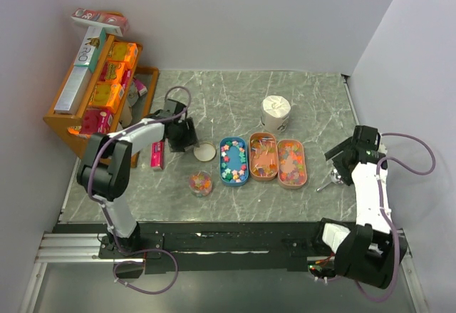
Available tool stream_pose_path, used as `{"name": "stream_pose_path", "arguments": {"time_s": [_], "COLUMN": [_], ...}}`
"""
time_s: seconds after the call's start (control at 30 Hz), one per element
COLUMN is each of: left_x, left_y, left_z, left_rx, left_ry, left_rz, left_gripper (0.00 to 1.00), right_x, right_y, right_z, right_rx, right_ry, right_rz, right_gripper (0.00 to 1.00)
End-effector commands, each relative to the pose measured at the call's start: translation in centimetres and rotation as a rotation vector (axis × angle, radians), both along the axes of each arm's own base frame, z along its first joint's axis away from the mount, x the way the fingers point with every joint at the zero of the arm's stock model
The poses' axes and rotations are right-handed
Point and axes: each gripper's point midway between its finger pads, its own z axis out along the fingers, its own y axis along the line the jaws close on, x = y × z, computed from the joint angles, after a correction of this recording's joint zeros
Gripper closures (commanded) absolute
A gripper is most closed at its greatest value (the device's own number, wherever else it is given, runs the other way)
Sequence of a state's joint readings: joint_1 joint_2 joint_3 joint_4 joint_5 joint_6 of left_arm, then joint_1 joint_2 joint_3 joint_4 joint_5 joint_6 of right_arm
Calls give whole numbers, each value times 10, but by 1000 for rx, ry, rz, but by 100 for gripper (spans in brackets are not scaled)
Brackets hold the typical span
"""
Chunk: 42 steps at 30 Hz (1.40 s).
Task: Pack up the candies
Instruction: Pick up the bottle lid at the center of the board.
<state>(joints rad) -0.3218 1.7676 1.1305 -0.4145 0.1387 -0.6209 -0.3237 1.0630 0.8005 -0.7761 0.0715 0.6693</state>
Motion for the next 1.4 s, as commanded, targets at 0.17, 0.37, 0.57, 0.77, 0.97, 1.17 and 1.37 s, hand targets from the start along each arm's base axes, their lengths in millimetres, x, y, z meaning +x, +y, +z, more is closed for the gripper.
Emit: {"name": "stream_pose_path", "arguments": {"time_s": [0.17,0.37,0.57,0.77,0.97,1.17,1.37], "left_x": [3,-2,-7,-3,5,-12,-55], "left_y": [-16,-14,-14,-22,-36,-47,-62], "left_z": [-20,-27,-27,2,57,96,115], "left_rx": [172,259,267,228,79,-40,-202], "left_ry": [1,15,17,-16,-69,-88,-25], "left_rz": [-36,-42,-53,-113,-151,-213,-307], "left_gripper": [50,76,99,99,99,99,99], "right_x": [2,4,10,30,42,33,2], "right_y": [1,11,24,46,104,188,278], "right_z": [41,49,64,112,171,216,254], "right_rx": [-21,10,48,76,98,-22,-82], "right_ry": [-142,-200,-247,-460,-726,-891,-1073], "right_rz": [-27,2,81,227,511,931,1335], "right_gripper": [21,22,24,35,32,27,23]}}
